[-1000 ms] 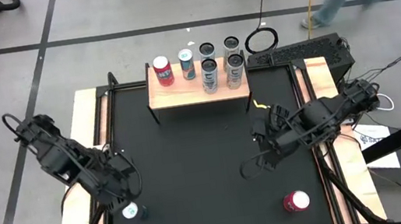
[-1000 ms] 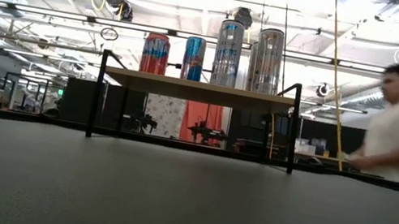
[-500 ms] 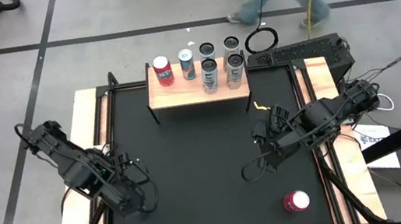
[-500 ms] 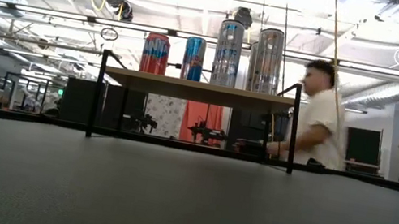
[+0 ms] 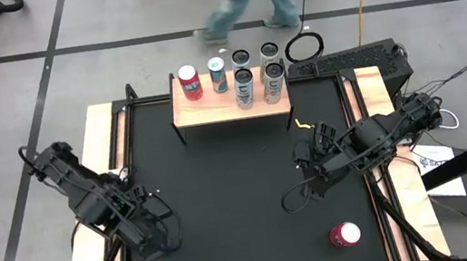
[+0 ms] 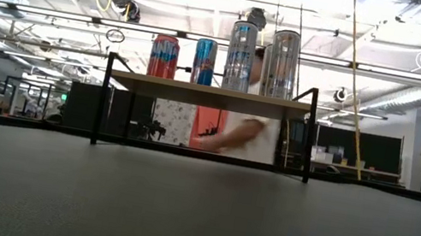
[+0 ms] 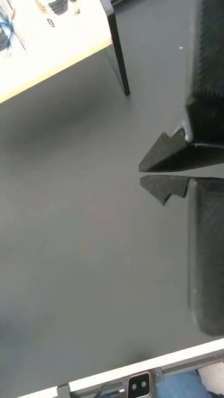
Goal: Place canned beverage on shelf
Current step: Put the blue soda can on the shelf aligned with the other blue soda can
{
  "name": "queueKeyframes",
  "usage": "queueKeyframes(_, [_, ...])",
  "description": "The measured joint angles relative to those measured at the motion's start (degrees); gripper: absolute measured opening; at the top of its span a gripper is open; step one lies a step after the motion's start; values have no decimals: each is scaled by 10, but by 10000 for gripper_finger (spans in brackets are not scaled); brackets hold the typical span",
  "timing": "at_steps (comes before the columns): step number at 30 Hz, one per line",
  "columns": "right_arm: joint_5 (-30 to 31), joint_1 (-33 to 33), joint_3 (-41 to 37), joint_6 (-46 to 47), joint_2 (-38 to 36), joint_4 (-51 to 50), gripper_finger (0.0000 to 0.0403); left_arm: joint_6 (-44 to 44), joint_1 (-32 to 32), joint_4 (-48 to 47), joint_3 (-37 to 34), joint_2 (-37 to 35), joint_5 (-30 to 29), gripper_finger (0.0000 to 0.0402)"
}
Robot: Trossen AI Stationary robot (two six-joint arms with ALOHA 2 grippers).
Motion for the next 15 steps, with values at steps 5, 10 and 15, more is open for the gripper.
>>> queueKeyframes(5, [0,0,0,0,0,0,0,-57,-30,0,-20,-1,-1,338])
queueKeyframes(10, [0,8,0,0,0,0,0,-113,-66,1,-56,0,-1,338])
queueKeyframes(15, [0,25,0,0,0,2,0,-167,-91,4,-92,0,-1,338])
